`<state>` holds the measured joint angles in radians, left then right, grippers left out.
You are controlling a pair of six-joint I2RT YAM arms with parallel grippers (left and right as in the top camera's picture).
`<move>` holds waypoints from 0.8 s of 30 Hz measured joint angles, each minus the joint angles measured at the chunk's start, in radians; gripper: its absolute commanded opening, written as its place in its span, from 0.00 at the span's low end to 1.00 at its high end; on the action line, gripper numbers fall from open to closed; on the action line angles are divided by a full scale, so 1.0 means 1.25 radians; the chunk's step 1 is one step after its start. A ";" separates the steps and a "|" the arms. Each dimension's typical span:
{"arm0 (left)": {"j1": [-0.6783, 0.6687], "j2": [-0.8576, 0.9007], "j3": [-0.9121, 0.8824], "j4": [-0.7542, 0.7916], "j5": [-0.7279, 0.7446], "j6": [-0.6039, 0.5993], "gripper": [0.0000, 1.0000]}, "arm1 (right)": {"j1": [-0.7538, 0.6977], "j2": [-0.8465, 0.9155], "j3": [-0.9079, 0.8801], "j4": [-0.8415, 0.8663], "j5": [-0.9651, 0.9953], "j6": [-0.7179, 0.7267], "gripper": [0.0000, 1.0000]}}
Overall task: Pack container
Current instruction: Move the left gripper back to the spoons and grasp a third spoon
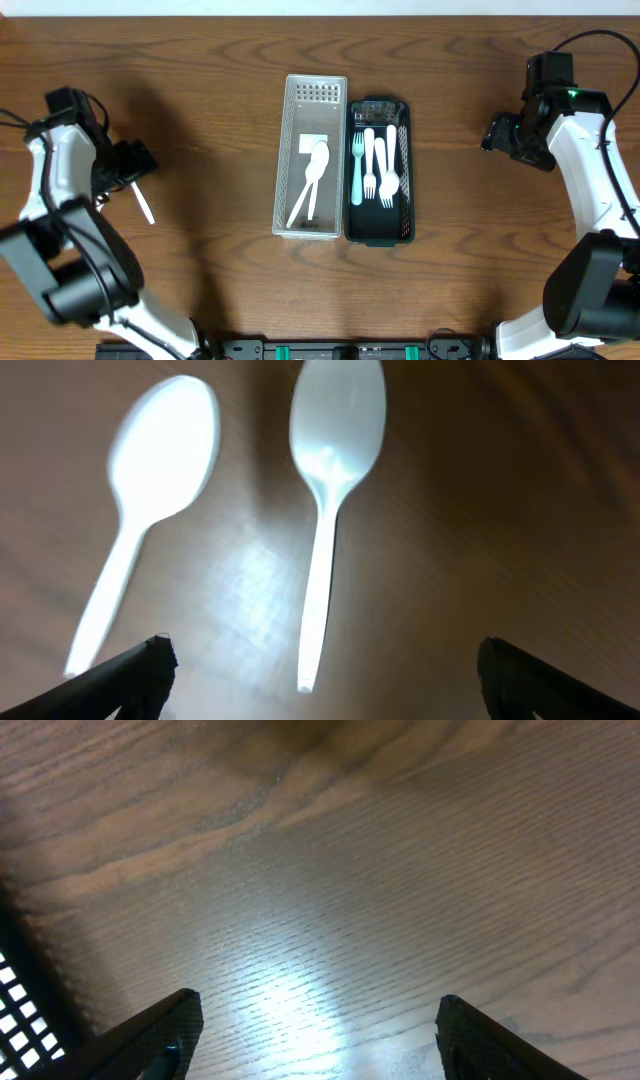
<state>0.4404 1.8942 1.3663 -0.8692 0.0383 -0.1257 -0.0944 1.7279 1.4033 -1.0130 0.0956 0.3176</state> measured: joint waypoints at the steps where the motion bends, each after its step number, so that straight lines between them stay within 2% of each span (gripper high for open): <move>1: 0.001 0.023 0.000 0.009 0.006 0.000 0.98 | 0.000 0.000 0.000 0.000 0.000 0.000 0.78; 8: 0.001 0.102 0.000 0.032 0.023 0.011 0.98 | 0.000 0.000 0.000 -0.001 0.000 0.000 0.78; 20: 0.001 0.117 -0.001 0.047 0.047 0.042 0.98 | 0.000 0.000 0.000 -0.002 0.000 0.000 0.79; 22: 0.001 0.117 -0.001 0.046 0.047 0.042 0.86 | 0.000 0.000 0.000 -0.006 0.000 0.000 0.79; 24: 0.002 0.117 -0.001 0.046 0.047 0.041 0.69 | 0.000 0.000 0.000 -0.010 0.000 0.000 0.79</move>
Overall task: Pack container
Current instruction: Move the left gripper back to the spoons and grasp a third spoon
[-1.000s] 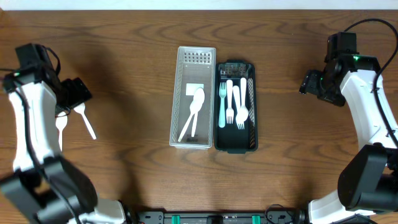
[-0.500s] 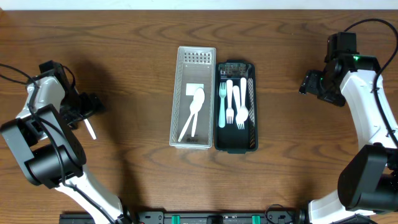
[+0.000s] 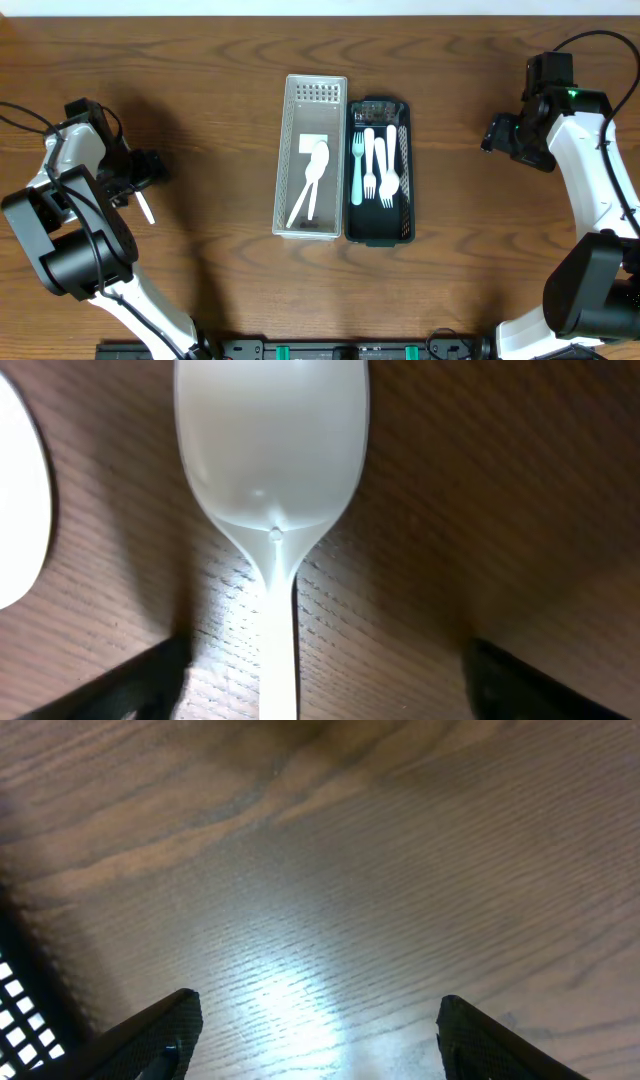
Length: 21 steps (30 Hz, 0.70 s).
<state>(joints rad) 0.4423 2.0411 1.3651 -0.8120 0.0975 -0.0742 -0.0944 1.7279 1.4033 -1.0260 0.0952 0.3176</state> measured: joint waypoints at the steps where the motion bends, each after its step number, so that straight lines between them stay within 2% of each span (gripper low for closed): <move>1: 0.000 0.000 0.000 -0.001 0.001 0.002 0.62 | 0.000 0.000 0.000 -0.002 0.000 0.000 0.79; 4: 0.001 0.001 0.000 -0.004 0.002 0.008 0.41 | 0.000 0.000 0.000 -0.005 0.000 0.000 0.79; 9: 0.001 0.001 0.000 -0.005 0.004 0.016 0.23 | 0.000 0.000 0.000 -0.007 0.000 0.000 0.79; 15: 0.001 0.001 0.000 -0.005 0.005 0.018 0.19 | 0.000 0.000 0.000 -0.007 0.000 0.000 0.79; 17: 0.001 0.001 0.000 -0.005 0.005 0.014 0.07 | 0.000 0.000 0.000 -0.007 0.000 0.000 0.79; 21: 0.001 0.001 0.001 -0.014 0.007 0.015 0.06 | 0.000 0.000 0.000 -0.006 0.000 0.000 0.79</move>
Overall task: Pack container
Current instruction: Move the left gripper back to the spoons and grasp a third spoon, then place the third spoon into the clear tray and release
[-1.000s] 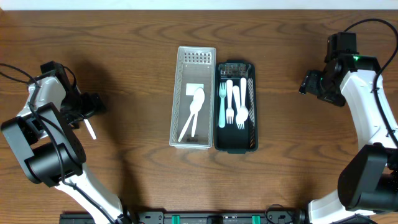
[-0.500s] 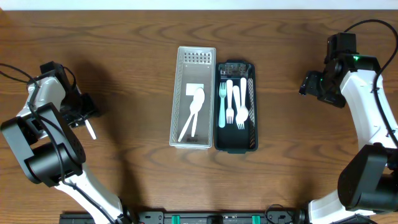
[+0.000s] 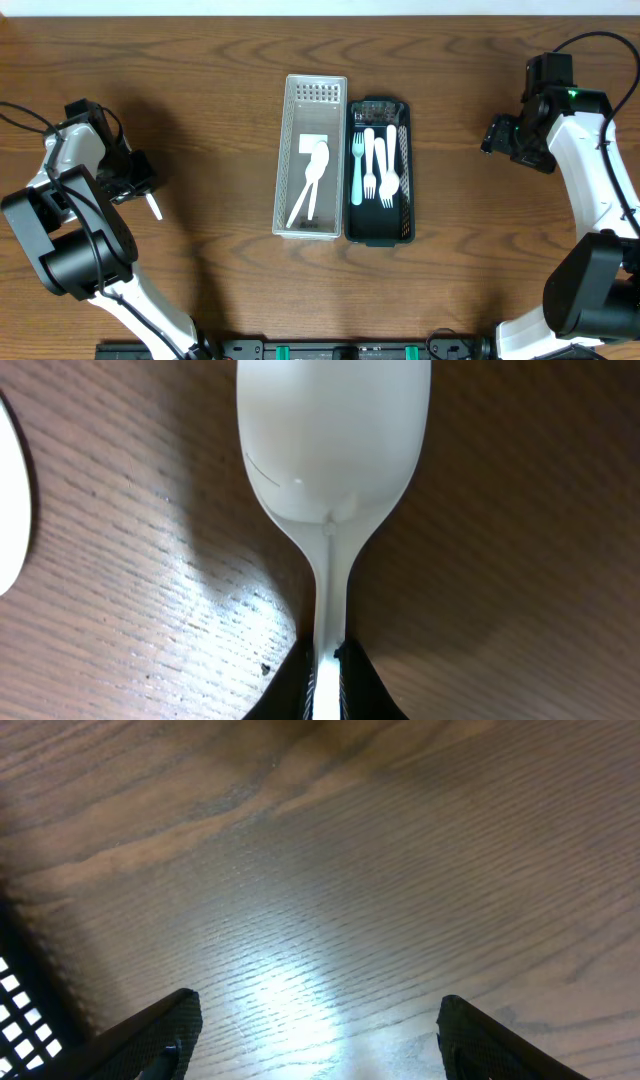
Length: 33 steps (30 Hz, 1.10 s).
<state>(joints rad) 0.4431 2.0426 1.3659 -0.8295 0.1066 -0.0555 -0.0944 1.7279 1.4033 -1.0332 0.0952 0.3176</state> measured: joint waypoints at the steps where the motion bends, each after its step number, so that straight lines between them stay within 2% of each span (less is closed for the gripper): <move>1: 0.000 0.000 0.001 -0.004 0.000 0.000 0.06 | 0.000 0.000 0.000 0.001 0.000 0.000 0.79; 7: -0.022 -0.026 0.004 -0.059 -0.001 0.000 0.06 | 0.000 0.000 0.000 0.004 0.000 0.000 0.79; 12: -0.111 -0.160 0.006 -0.113 -0.001 -0.004 0.06 | 0.000 0.000 0.000 0.013 0.000 0.000 0.79; 17: -0.306 -0.345 0.018 -0.147 0.000 -0.018 0.06 | 0.000 0.000 0.000 0.029 0.000 0.000 0.80; 23: -0.579 -0.471 0.021 -0.105 0.002 -0.030 0.06 | 0.000 0.000 0.000 0.039 0.000 0.000 0.80; 28: -0.718 -0.456 0.022 -0.065 -0.014 -0.061 0.06 | 0.000 0.000 0.000 0.040 0.000 0.000 0.80; 33: -0.757 -0.351 0.022 -0.042 -0.027 -0.092 0.06 | 0.000 0.000 0.000 0.040 0.000 -0.001 0.80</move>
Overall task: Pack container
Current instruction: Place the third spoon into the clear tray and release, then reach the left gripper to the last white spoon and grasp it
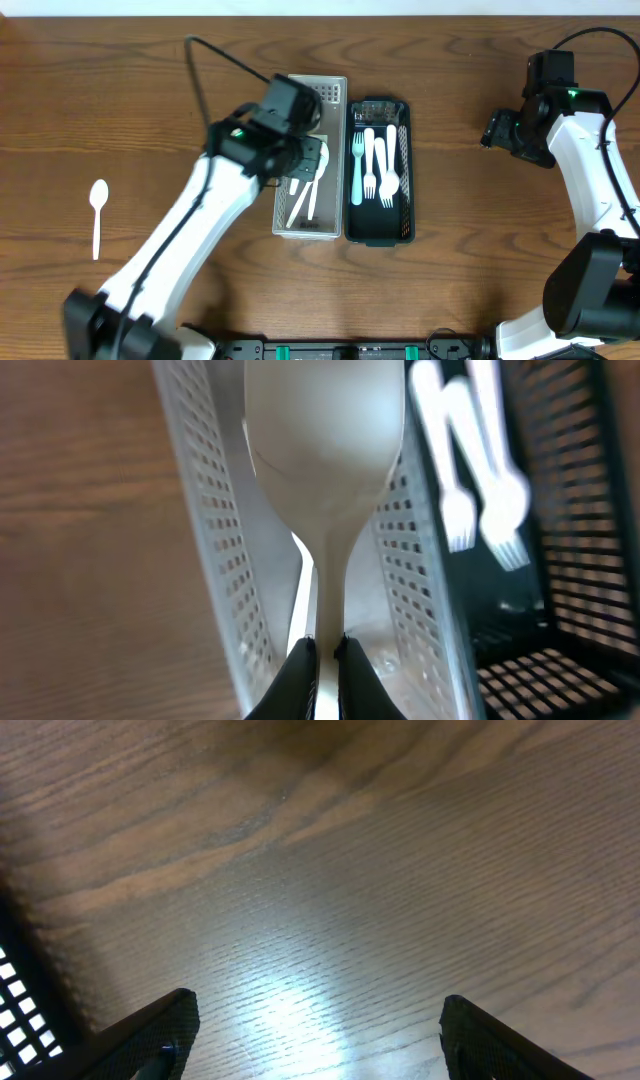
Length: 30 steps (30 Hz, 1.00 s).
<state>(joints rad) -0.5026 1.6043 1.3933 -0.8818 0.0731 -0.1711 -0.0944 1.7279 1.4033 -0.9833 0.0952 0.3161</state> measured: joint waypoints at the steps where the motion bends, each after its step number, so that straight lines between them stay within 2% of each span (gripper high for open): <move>1: -0.003 0.031 0.000 0.000 -0.002 -0.005 0.06 | 0.000 0.000 0.000 0.000 0.000 0.000 0.80; 7: -0.005 0.173 0.000 0.012 0.002 -0.013 0.06 | 0.000 0.000 0.000 0.000 0.000 -0.005 0.80; 10: -0.005 0.197 0.000 0.013 0.002 -0.013 0.08 | 0.000 0.000 0.000 -0.001 0.000 -0.005 0.81; 11: -0.005 0.198 0.000 0.015 0.002 -0.013 0.17 | 0.000 0.000 0.000 -0.001 0.000 -0.005 0.80; 12: -0.005 0.198 0.000 0.019 0.002 -0.014 0.33 | 0.000 0.000 0.000 0.000 0.000 -0.005 0.81; 16: -0.005 0.196 0.000 0.020 0.004 -0.013 0.52 | 0.000 0.000 0.000 -0.001 0.000 -0.006 0.80; 19: -0.004 0.180 0.000 0.005 -0.014 -0.011 0.58 | 0.000 0.000 0.000 -0.002 0.000 -0.009 0.81; 23: 0.024 0.095 0.000 -0.031 -0.062 -0.012 0.60 | 0.000 0.000 0.000 -0.002 0.000 -0.011 0.81; 24: 0.041 0.062 0.000 -0.043 -0.074 -0.012 0.64 | 0.000 0.000 0.000 -0.002 0.000 -0.011 0.81; 28: 0.160 -0.074 0.000 -0.095 -0.128 -0.007 0.82 | 0.000 0.000 0.000 -0.002 0.000 -0.014 0.81; 30: 0.271 -0.141 0.001 -0.112 -0.148 -0.011 0.87 | 0.000 0.000 0.000 -0.002 0.000 -0.016 0.81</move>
<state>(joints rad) -0.1642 1.4281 1.3945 -1.0214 -0.1123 -0.1844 -0.0944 1.7279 1.4033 -0.9863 0.0952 0.2966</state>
